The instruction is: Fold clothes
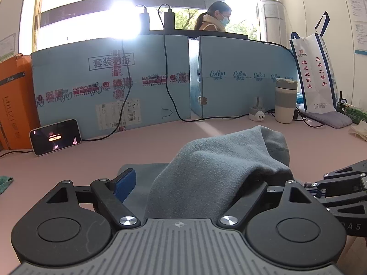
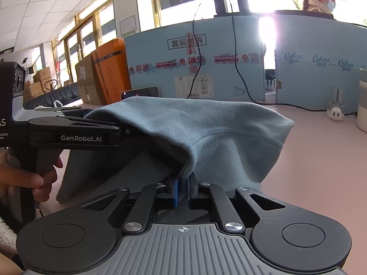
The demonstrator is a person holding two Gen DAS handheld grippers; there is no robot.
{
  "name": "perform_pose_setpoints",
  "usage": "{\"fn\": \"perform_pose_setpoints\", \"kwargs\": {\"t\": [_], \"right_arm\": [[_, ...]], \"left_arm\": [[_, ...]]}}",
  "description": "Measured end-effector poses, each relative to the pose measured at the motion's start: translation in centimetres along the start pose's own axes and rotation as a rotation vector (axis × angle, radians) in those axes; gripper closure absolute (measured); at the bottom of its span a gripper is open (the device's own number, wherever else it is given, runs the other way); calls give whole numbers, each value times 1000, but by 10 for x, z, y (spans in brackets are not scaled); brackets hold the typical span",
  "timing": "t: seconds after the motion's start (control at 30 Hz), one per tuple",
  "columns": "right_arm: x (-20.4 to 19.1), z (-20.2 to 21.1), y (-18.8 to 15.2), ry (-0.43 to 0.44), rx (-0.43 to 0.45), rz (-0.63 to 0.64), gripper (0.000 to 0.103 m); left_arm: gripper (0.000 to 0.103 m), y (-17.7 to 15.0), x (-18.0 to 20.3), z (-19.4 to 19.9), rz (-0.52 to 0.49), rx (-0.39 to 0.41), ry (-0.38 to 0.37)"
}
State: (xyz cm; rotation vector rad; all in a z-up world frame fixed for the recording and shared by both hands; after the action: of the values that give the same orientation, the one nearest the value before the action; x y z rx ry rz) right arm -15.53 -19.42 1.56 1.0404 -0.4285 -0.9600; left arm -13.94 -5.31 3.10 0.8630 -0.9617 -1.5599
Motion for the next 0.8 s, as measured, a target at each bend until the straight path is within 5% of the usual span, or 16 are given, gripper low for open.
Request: {"fn": "perform_pose_setpoints", "kwargs": {"t": [0.8], "right_arm": [[42, 16, 102, -228, 278, 96, 101]], "left_arm": [[18, -4, -10, -7, 9, -10, -17]]}}
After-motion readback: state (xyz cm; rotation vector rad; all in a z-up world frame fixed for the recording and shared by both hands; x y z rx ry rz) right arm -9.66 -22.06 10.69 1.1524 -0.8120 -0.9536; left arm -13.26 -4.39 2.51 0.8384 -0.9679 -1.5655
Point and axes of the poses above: each gripper's, at about its wrist camera, not at the fingertips, and z roughly against the way its jaws point, x to its right, y to its top, the point moved 7 cm from there along -z, roughly the way its jaws point, and after that the axes turned 3 degrees about -x, right-handed, at the moved point
